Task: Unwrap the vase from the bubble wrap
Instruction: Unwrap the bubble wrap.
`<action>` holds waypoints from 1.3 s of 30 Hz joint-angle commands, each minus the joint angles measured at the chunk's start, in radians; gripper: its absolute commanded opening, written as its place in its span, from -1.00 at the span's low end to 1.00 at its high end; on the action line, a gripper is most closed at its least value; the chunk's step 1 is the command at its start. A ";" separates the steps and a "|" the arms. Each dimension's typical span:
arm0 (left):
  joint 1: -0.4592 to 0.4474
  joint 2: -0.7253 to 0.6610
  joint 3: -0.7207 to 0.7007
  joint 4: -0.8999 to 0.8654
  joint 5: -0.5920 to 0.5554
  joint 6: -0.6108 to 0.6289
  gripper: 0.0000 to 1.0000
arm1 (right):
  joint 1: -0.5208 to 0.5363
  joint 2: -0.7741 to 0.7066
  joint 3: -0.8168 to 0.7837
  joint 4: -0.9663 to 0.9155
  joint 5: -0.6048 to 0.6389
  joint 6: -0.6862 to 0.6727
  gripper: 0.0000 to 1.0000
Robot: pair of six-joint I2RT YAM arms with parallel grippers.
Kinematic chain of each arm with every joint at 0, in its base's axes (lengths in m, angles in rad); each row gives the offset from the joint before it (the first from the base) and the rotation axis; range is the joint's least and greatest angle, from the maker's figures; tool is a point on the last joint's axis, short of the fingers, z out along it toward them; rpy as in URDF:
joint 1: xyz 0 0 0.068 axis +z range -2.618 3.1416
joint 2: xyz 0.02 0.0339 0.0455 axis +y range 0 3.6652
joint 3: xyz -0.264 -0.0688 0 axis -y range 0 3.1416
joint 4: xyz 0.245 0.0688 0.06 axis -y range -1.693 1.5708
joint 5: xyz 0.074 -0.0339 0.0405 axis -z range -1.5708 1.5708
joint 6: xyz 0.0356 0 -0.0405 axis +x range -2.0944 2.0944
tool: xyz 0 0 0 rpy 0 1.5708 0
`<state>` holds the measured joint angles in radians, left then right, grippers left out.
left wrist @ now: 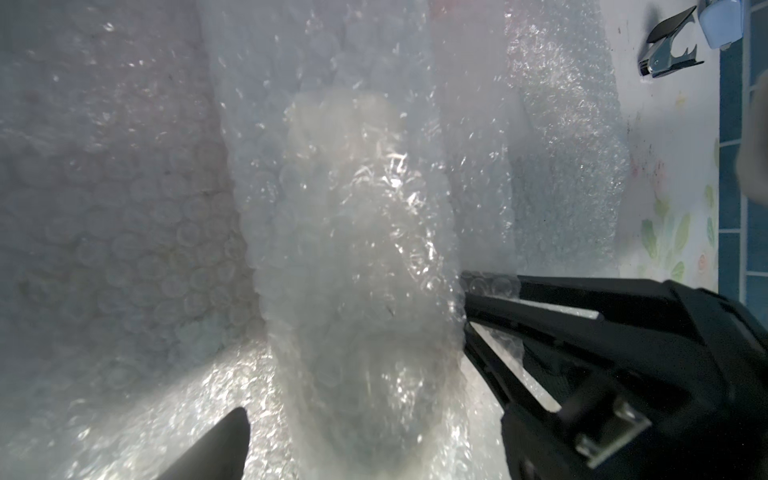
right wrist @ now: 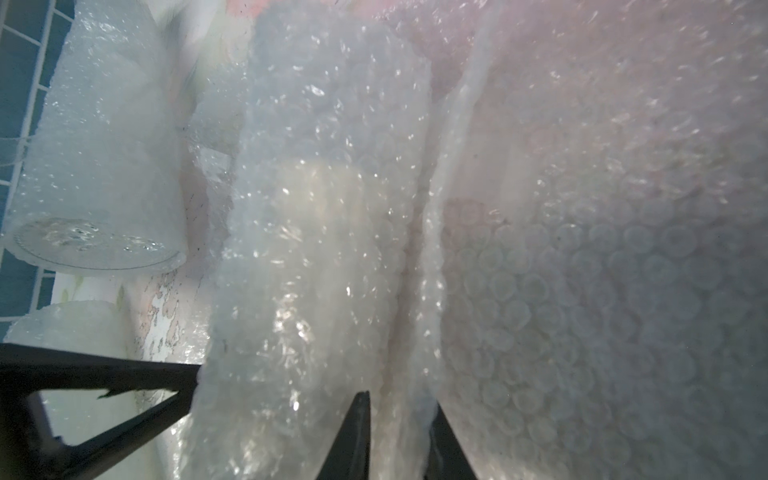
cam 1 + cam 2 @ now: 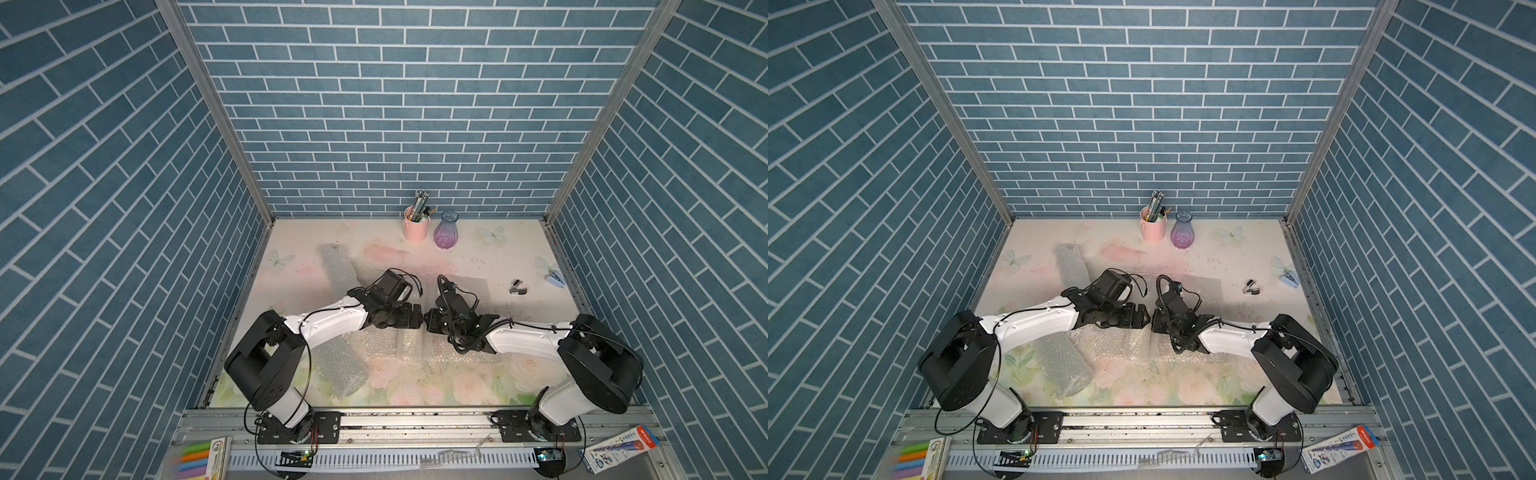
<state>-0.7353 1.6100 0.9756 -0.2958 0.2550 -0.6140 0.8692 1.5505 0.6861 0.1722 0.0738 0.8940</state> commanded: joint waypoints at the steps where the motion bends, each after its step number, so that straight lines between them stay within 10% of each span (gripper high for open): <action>1: 0.001 0.031 0.033 0.000 0.000 0.032 0.88 | -0.004 -0.008 -0.014 0.019 -0.005 0.022 -0.58; 24: -0.010 0.056 0.081 0.001 -0.042 0.057 -0.25 | -0.004 -0.034 -0.010 0.021 0.003 0.028 -0.75; 39: -0.049 0.009 0.164 -0.088 -0.061 0.060 -0.30 | -0.003 -0.107 0.015 -0.026 0.011 0.023 -0.88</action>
<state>-0.7708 1.6588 1.0950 -0.3706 0.1986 -0.5674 0.8692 1.4803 0.6815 0.1791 0.0753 0.9009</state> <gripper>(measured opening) 0.601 0.063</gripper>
